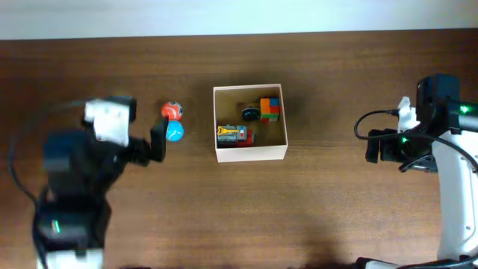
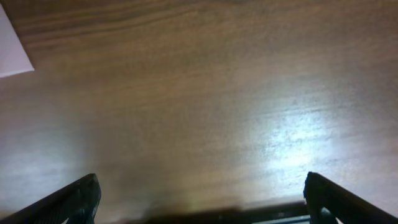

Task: Pack container
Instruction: 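Move the left gripper over the blue ball and lower onto it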

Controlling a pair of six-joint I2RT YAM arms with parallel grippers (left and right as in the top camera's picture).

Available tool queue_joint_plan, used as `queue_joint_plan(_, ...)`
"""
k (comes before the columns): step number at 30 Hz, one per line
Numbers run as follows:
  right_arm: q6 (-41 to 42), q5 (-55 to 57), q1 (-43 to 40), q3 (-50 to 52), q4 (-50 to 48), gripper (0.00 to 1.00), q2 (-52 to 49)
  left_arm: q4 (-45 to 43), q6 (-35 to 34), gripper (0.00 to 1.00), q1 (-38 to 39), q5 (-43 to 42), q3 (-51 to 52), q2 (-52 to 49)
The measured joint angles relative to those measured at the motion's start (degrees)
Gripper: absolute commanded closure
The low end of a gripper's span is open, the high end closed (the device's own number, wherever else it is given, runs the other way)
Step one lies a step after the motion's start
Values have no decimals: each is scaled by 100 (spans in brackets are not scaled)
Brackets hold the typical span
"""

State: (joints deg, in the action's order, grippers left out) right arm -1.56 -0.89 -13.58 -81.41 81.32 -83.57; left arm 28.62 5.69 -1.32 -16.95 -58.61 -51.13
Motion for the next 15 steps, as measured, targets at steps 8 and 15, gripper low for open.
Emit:
queue_joint_plan(8,0,-2,-4,7,0,1,-2,2555,-79,1,-11,-42,-3462,-3239)
queue_joint_plan(15,2,-2,-4,7,2,1,-2,3027,-986,1,-4,293,-3620,-4426)
